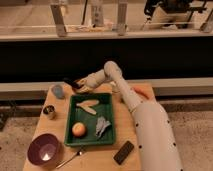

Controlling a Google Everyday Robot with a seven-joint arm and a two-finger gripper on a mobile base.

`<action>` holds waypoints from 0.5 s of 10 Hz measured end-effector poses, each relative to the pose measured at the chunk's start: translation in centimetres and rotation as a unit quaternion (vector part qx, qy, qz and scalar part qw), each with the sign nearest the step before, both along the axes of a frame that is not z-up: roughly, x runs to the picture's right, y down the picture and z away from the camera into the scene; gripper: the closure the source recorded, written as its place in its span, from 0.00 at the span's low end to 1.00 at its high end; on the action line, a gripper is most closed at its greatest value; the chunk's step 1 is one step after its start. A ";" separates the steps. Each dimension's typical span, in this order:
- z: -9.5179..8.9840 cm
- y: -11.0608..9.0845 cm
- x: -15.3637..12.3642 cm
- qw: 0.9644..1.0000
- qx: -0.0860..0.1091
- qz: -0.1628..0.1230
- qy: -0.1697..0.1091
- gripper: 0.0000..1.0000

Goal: Wipe red bowl with brush

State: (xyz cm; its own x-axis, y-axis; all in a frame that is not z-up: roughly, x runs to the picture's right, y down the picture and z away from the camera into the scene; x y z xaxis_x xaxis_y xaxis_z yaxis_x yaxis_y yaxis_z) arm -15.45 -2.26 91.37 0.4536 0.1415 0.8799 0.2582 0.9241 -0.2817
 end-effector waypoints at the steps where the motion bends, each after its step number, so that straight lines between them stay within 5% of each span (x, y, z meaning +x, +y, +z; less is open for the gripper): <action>1: 0.3 -0.3 0.2 1.000 0.000 0.004 0.004 1.00; 5: 1.7 -1.7 -0.5 1.000 0.004 0.006 0.008 1.00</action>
State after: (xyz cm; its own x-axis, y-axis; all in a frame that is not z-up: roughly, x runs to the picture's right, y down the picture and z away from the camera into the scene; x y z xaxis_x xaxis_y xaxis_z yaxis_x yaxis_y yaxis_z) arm -15.93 -3.93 93.04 0.4655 0.1402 0.8739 0.2424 0.9294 -0.2782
